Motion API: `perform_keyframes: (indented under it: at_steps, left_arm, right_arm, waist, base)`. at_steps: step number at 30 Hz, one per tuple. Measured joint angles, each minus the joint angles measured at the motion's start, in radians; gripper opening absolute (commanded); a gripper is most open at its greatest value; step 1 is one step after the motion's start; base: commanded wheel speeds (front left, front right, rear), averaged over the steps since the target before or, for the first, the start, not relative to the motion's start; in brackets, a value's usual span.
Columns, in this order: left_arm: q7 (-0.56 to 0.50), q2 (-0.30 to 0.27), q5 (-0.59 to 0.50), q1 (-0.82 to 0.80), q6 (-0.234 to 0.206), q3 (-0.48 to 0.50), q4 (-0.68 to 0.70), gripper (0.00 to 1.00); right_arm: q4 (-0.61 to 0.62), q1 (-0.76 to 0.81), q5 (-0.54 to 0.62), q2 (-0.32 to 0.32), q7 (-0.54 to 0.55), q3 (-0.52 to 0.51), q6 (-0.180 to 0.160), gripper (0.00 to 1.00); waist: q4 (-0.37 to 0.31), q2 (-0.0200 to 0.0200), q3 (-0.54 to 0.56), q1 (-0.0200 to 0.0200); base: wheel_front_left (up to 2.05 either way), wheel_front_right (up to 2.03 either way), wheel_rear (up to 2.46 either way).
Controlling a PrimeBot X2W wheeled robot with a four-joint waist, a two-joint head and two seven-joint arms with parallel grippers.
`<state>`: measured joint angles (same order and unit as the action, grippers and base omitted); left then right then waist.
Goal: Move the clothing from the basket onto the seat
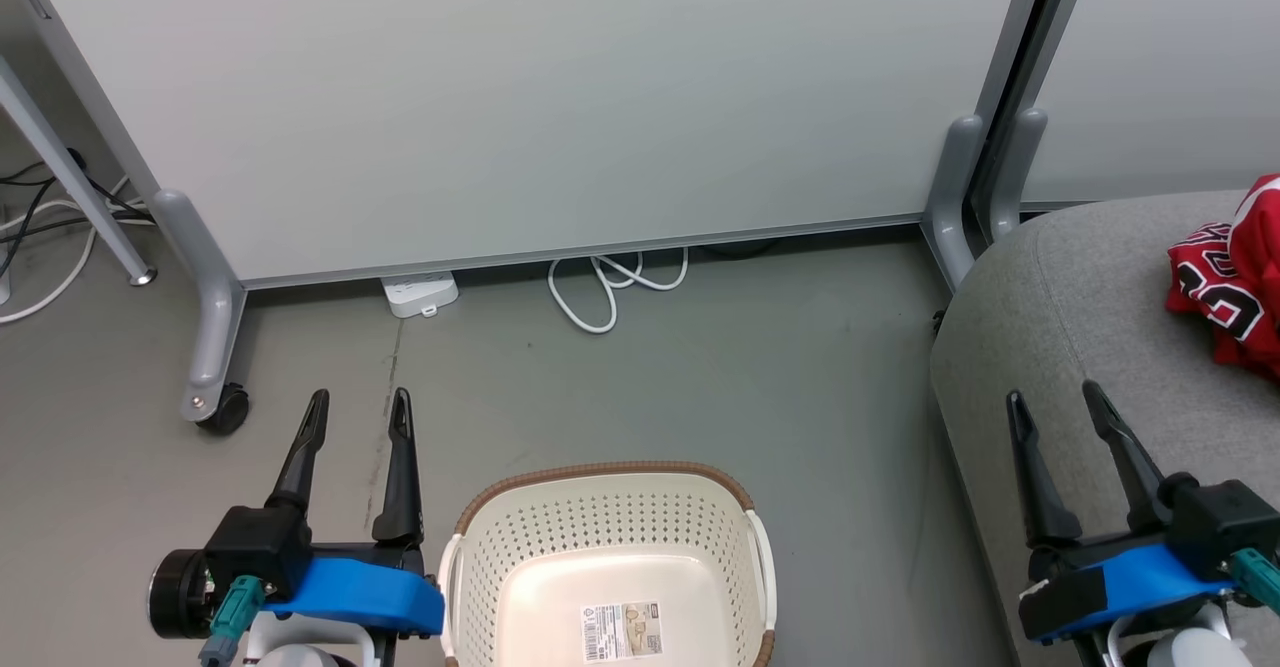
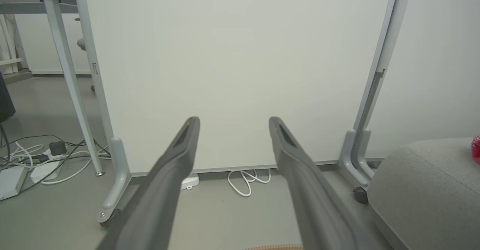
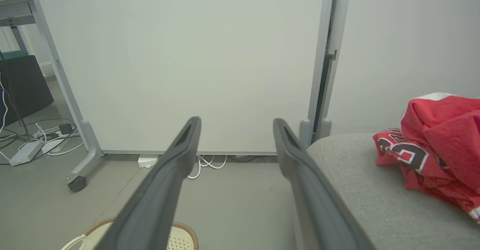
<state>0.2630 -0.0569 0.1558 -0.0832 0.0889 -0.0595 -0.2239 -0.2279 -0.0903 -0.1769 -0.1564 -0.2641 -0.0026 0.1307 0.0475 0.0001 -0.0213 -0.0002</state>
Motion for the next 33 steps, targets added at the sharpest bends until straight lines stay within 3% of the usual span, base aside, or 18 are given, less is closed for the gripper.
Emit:
perform_keyframes:
  at_steps: [15,16,22,33]
  left_arm:
    - [0.000,0.005,0.004,0.020,0.008,-0.012,-0.010,1.00]
    - [0.000,0.005,0.004,0.020,0.007,-0.014,-0.011,0.00]
    - [-0.011,0.006,0.017,0.058,0.009,-0.015,-0.059,0.00]
    - [-0.066,0.006,0.226,0.058,0.010,0.013,-0.060,0.00]
  right_arm:
    - [-0.003,0.034,0.007,0.030,0.000,-0.010,0.000,1.00]
    - [-0.003,0.034,0.007,0.030,0.000,-0.011,0.000,0.00]
    - [-0.052,0.056,-0.003,0.040,0.009,-0.007,0.000,0.00]
    - [-0.051,0.054,-0.211,0.050,0.064,-0.022,0.000,0.00]
  waist:
    - [-0.009,0.0000,0.016,0.0001]
    - [-0.008,0.0000,0.016,0.0001]
    - [-0.009,0.0000,0.016,0.0001]
    - [-0.012,0.0000,0.016,0.0001]
  base:
    - [0.00,0.00,0.00]
    - [0.00,0.00,0.00]
    - [0.00,0.00,0.00]
    - [0.00,0.00,0.00]
